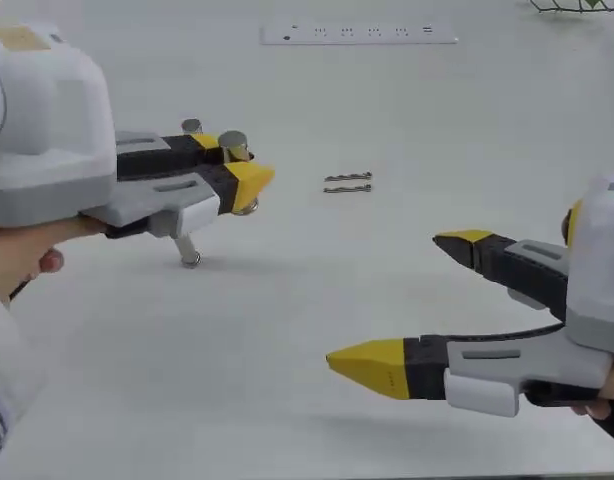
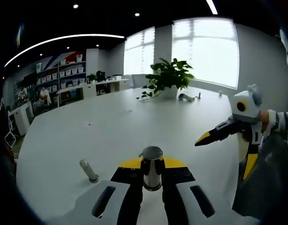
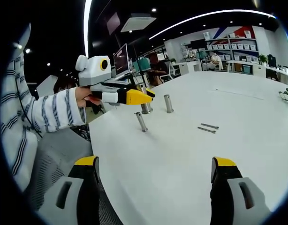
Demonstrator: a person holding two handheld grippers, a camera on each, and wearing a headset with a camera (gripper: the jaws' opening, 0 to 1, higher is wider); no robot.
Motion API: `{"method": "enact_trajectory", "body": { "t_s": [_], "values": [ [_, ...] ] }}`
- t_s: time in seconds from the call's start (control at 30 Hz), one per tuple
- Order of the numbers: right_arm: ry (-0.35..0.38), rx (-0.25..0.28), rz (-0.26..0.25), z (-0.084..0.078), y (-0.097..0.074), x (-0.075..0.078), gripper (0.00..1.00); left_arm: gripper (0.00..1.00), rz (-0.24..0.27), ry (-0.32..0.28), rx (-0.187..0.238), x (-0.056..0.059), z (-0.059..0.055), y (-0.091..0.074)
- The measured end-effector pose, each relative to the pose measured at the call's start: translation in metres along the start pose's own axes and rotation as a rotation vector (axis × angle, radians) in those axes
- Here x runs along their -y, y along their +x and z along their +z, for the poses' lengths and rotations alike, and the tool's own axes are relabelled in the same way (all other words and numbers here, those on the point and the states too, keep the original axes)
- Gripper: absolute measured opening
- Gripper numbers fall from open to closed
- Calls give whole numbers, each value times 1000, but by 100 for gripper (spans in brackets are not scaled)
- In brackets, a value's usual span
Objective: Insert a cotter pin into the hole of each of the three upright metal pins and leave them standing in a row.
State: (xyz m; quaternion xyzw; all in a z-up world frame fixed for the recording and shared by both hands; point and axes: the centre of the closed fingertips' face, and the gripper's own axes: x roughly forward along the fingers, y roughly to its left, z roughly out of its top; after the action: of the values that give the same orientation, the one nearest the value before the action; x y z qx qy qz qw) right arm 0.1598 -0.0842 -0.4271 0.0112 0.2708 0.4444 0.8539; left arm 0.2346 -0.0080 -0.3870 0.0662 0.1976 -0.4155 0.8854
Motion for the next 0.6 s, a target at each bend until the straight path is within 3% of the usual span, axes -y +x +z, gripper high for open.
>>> {"method": "enact_trajectory", "body": {
  "t_s": [0.23, 0.6],
  "values": [
    [25, -9, 2, -5, 1, 3, 98, 10, -38, 1, -29, 18, -13, 7],
    [20, -30, 18, -9, 3, 2, 97, 10, -51, 9, -81, 37, -41, 19]
  ]
}}
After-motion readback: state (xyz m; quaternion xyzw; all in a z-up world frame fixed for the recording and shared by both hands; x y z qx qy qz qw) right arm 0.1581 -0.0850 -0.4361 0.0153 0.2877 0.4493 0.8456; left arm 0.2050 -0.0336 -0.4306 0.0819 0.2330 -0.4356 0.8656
